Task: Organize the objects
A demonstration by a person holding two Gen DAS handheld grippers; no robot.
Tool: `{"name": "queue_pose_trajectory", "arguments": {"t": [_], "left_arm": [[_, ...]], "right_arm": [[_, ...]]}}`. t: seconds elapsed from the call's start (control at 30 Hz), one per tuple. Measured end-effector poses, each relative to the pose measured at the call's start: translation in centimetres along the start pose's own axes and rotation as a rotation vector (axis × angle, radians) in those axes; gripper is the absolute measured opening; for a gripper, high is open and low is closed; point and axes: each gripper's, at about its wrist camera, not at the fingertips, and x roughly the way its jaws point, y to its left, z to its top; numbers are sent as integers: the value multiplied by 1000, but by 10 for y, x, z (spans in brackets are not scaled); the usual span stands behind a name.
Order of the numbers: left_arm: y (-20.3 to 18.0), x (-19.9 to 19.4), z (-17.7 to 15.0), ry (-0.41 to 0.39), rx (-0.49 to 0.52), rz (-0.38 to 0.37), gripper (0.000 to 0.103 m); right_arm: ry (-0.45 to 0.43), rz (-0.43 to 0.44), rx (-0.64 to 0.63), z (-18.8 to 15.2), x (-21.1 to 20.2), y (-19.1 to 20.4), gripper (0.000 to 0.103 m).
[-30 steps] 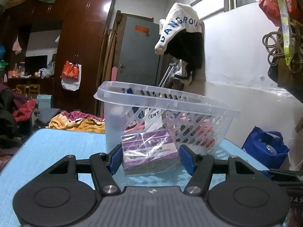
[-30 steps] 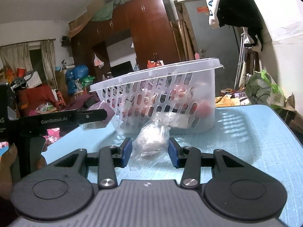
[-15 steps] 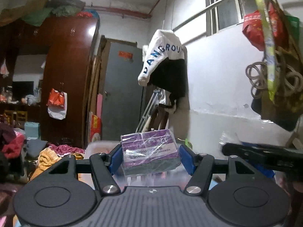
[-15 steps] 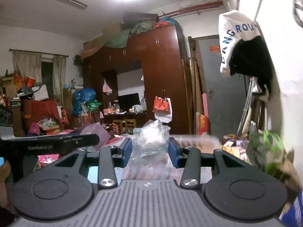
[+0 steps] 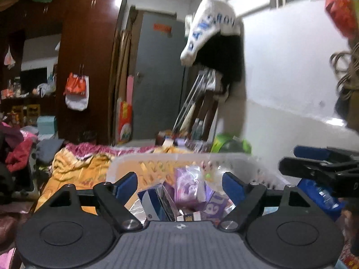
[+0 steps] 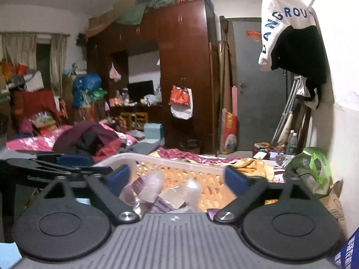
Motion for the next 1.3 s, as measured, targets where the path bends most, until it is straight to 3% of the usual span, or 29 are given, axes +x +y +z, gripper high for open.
{"name": "queue_pose_trajectory", "arguments": {"t": [0.1, 0.2, 0.27, 0.33, 0.43, 0.57, 0.7, 0.77, 1.1, 1.3], "left_arm": [[-7, -20, -5, -17, 27, -38, 103], [-11, -27, -13, 47, 30, -108, 103], [-15, -32, -19, 68, 32, -86, 103], [-22, -38, -25, 60, 59, -14, 103], [-26, -42, -27, 52, 84, 42, 103], [-28, -48, -28, 77, 82, 15, 103], [-32, -55, -32, 64, 91, 66, 103], [-31, -54, -31, 73, 89, 55, 103], [-33, -58, -35, 83, 99, 71, 103], [-32, -59, -33, 74, 86, 69, 103]], "right_arm": [[-19, -18, -7, -1, -19, 3, 103], [18, -111, 3, -6, -26, 6, 103], [15, -191, -2, -14, -33, 13, 103], [21, -251, -12, -20, -41, 18, 103], [75, -253, 13, -20, -47, 15, 103], [110, -190, 128, -22, -52, 3, 103], [107, -231, 51, -25, -51, 14, 103], [116, -222, 35, -26, -49, 18, 103], [133, -165, 81, -33, -54, 17, 103], [128, -183, 63, -34, -56, 19, 103]]}}
